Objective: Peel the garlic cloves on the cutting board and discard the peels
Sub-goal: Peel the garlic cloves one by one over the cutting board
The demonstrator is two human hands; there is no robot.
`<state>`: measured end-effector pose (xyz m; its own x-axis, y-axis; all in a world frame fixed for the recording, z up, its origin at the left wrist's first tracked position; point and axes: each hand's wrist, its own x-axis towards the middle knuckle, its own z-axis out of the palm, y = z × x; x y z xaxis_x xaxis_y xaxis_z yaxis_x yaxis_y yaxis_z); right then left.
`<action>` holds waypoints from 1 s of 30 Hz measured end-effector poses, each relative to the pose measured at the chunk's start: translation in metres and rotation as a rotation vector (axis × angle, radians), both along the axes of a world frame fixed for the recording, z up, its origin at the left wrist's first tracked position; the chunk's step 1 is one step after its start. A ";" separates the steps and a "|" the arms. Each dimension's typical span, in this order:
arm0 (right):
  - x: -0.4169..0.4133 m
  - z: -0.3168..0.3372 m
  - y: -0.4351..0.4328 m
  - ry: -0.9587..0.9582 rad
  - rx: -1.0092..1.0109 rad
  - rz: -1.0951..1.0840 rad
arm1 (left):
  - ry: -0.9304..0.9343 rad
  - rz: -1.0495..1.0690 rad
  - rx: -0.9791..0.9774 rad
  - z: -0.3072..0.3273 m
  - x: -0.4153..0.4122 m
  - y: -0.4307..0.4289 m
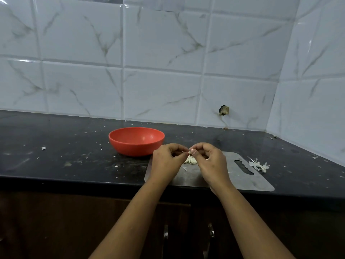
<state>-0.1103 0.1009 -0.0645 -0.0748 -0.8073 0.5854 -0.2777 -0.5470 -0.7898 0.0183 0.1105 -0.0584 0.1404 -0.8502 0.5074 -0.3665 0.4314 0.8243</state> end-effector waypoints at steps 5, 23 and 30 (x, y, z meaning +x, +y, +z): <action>-0.001 -0.002 -0.002 0.036 0.000 -0.039 | -0.086 0.005 0.007 -0.001 -0.001 -0.002; -0.002 0.003 -0.001 -0.017 0.089 0.131 | -0.099 -0.166 0.135 0.003 -0.002 0.002; 0.000 0.001 0.000 0.042 0.006 -0.015 | -0.173 -0.199 0.101 -0.001 -0.005 -0.003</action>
